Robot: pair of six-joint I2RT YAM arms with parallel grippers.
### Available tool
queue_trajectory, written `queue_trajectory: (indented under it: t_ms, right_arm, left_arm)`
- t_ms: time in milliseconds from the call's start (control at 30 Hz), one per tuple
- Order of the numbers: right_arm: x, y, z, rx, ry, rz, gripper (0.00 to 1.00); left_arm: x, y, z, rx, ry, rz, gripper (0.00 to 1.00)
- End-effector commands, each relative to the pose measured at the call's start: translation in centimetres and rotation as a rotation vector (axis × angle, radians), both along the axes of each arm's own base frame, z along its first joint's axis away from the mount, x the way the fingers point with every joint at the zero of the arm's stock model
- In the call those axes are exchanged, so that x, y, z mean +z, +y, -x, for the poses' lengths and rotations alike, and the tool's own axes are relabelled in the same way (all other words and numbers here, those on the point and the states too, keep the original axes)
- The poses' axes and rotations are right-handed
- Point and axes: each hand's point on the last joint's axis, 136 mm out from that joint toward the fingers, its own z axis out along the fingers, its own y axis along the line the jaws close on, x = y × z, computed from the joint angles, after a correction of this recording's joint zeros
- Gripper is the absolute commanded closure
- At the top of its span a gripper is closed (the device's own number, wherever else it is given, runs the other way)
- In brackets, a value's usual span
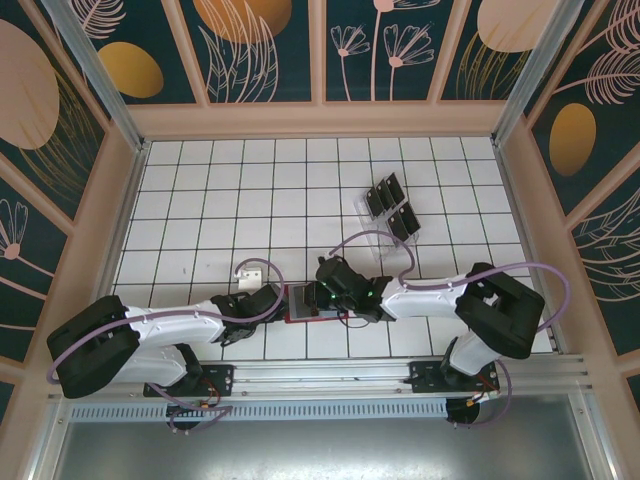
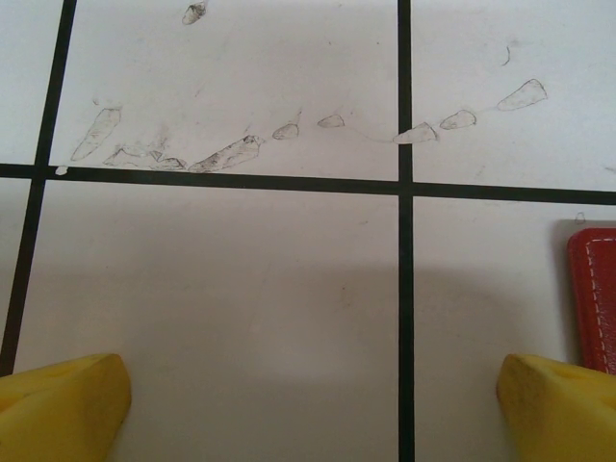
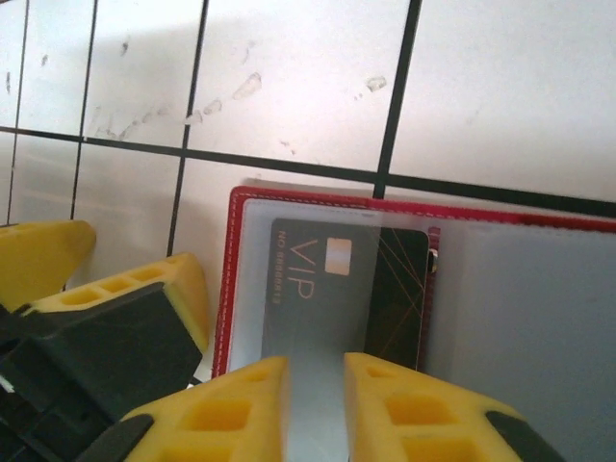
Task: Put the credit cards into the card holder
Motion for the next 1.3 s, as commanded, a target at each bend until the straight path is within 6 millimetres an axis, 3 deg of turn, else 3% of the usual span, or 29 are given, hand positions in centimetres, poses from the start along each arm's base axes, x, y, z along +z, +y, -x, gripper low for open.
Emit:
queue_trajectory:
  t_ms: [0, 433, 733, 1267]
  right_arm:
    - [-1.1, -1.6, -0.1, -0.035, 0.006, 0.044, 0.74]
    - [-3.4, -1.7, 0.0, -0.032, 0.039, 0.077, 0.75]
    - [-3.1, -1.4, -0.2, -0.033, 0.032, 0.063, 0.76]
    - [-2.6, 1.4, 0.7, 0.041, 0.064, 0.011, 0.85]
  left_arm:
    - [-1.4, -1.6, 0.8, -0.032, 0.055, 0.088, 0.02]
    - [-1.5, -1.6, 0.8, -0.031, 0.056, 0.084, 0.02]
    - [-1.7, -1.8, 0.8, -0.037, 0.058, 0.088, 0.02]
    - [-2.2, -2.1, 1.0, -0.046, 0.067, 0.098, 0.02]
